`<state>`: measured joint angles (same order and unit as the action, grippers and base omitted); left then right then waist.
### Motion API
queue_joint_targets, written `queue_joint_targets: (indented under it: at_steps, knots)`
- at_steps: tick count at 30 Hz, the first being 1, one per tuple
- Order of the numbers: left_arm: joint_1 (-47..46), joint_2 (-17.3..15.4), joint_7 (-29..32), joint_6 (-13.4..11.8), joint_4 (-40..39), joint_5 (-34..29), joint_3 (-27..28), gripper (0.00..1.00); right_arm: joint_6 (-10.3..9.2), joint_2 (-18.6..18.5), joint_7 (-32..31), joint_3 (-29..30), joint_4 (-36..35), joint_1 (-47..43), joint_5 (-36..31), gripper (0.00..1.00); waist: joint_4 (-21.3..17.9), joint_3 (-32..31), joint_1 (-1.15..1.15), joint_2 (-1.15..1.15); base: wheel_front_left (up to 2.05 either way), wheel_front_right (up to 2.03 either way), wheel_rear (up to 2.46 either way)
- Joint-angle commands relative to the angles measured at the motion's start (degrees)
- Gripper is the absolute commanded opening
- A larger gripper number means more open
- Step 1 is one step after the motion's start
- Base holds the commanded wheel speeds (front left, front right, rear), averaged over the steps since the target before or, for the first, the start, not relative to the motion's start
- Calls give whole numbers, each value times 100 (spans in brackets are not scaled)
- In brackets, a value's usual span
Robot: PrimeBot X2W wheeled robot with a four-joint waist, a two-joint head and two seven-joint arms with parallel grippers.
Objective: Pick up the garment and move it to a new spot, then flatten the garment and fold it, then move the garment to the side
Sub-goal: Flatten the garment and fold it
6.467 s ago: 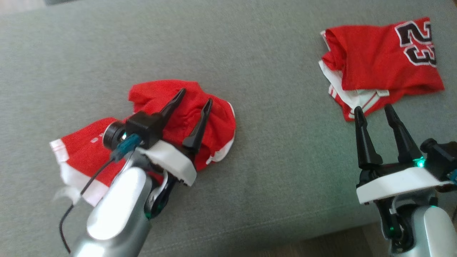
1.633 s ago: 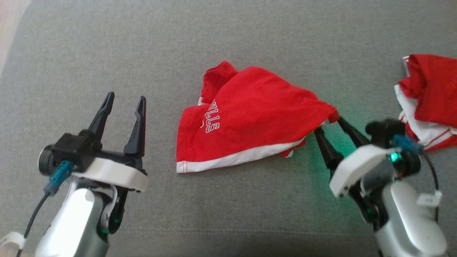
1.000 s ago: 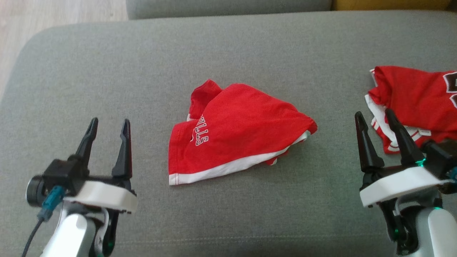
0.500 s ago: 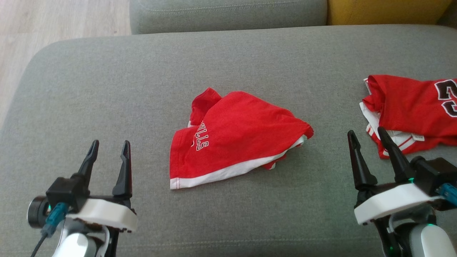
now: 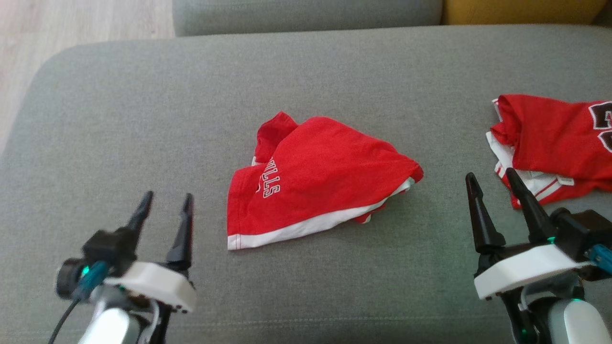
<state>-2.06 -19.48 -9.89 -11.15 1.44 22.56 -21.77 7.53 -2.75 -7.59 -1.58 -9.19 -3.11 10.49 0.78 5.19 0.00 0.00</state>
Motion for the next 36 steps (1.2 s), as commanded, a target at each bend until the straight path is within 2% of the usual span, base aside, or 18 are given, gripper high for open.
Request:
queue_joint_targets:
  at_steps: [1,8,17,18,19,20,27,36]
  knots:
    - [-412,-75,78,58,-61,48,155,100,-4,-21,-24,-132,-225,208,-36,100,-1,67,0,0,0,0,0]
    - [-698,300,563,569,847,364,-372,100,-4,-17,-39,-260,-112,308,-18,100,-96,319,0,0,0,0,0]
    - [-984,615,682,928,2169,759,-458,100,-4,-14,-18,-292,30,380,32,100,-216,515,0,0,0,0,0]
    - [-1012,632,696,986,2242,788,-477,93,-4,-14,-26,-276,48,382,35,100,-223,527,0,0,0,0,0]
    - [-1039,641,704,1046,2296,807,-501,32,-4,-14,-34,-260,67,386,40,100,-228,538,0,0,0,0,0]
    - [-1062,641,703,1083,2341,813,-518,0,-4,-14,-33,-248,86,394,43,100,-231,548,0,0,0,0,0]
    - [-1204,603,585,1131,2460,821,-505,0,-4,-13,-89,-281,593,518,125,100,-154,623,0,0,0,0,0]
    - [-1425,632,469,1162,2521,782,-551,0,-4,-13,48,-754,1428,1042,643,100,11,725,0,0,0,0,0]
